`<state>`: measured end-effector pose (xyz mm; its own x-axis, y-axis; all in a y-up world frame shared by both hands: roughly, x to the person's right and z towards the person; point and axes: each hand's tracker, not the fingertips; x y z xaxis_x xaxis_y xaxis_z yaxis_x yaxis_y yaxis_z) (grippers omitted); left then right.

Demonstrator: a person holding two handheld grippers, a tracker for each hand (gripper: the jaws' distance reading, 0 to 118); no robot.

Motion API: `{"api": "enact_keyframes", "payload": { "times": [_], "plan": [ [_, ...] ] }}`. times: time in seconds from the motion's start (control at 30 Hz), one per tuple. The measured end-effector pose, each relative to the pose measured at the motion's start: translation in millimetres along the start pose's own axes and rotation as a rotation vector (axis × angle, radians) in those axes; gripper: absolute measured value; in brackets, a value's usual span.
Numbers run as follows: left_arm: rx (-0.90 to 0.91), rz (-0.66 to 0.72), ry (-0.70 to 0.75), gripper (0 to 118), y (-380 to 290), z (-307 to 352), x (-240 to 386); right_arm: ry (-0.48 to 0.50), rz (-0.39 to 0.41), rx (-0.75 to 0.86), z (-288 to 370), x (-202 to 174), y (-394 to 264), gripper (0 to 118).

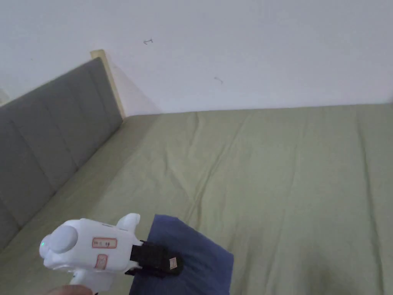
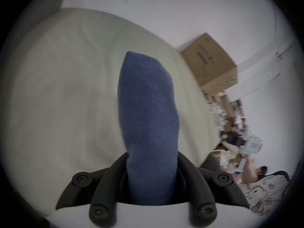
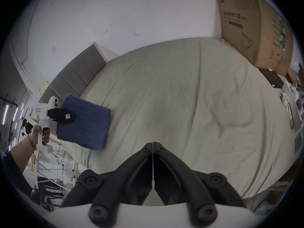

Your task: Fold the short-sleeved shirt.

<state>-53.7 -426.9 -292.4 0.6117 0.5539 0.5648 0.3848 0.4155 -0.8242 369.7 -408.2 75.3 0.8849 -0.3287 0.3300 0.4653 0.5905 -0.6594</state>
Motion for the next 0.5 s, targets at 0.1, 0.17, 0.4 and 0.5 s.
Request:
{"api": "enact_keyframes", "payload": {
  "times": [0.1, 0.17, 0.4, 0.5],
  "plan": [
    [-0.062, 0.005, 0.228, 17, 19.3, 37.0, -49.7, -0.023, -0.008, -0.019, -2.1, 2.3, -0.5, 0],
    [-0.097, 0.042, 0.326, 17, 26.8, 55.1, -79.5, -0.073, 0.005, -0.032, -5.5, 3.5, -0.9, 0],
    [-0.057, 0.207, 0.493, 118, 23.7, 110.9, -147.2, -0.080, -0.012, -0.069, -16.5, 4.5, -1.9, 0],
    [0.003, 0.241, 0.514, 114, 24.1, 128.8, -159.2, -0.074, -0.007, -0.082, -21.6, 1.7, 0.2, 0]
  ]
}}
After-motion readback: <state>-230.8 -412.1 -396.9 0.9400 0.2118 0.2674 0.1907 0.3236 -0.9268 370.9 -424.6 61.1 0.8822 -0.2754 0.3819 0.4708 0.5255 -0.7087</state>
